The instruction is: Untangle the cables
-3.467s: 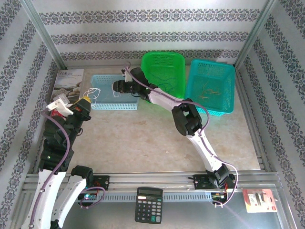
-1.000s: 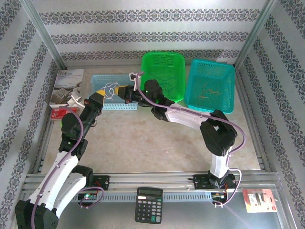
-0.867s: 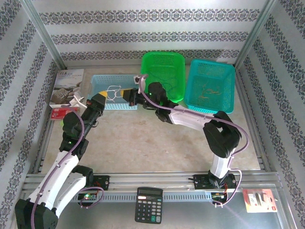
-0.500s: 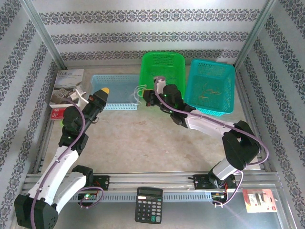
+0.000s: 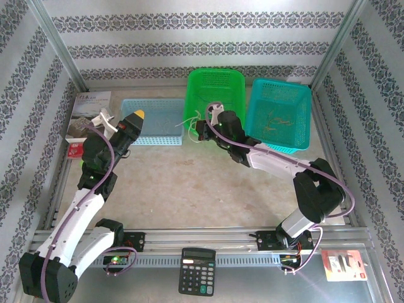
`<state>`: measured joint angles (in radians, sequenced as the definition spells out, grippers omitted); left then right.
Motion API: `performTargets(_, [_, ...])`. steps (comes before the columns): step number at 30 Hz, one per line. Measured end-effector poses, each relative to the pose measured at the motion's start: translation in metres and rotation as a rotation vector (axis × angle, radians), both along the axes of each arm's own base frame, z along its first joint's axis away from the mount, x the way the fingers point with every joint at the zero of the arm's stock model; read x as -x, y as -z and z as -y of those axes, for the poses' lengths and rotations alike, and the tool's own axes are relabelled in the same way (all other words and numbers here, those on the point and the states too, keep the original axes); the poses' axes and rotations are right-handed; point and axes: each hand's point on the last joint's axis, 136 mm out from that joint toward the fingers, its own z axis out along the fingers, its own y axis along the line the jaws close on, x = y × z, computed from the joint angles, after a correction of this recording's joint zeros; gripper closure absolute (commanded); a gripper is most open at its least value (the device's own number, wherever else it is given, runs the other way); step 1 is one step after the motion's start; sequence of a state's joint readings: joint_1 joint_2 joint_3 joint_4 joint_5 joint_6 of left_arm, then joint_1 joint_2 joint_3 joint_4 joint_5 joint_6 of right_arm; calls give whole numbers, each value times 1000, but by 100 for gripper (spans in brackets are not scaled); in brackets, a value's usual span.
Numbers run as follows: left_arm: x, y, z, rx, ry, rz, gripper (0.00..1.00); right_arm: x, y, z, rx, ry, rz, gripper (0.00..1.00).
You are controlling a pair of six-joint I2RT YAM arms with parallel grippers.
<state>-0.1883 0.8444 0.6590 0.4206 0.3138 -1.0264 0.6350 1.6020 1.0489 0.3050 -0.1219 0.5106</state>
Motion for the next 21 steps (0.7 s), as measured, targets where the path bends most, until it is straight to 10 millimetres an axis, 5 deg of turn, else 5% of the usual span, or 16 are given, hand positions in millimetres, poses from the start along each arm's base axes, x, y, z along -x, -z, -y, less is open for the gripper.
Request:
performTargets(7, [8, 2, -4, -42, -18, -3, 81, -23, -42, -62, -74, -114, 66, 100])
performTargets(11, [15, -2, -8, -52, -36, 8, 77, -52, -49, -101, -105, -151, 87, 97])
performTargets(16, [16, -2, -9, -51, -42, 4, 76, -92, -4, -141, -84, -175, 36, 48])
performTargets(21, [16, 2, -9, -55, -41, -13, 72, -103, 59, -152, 5, -192, -87, 35])
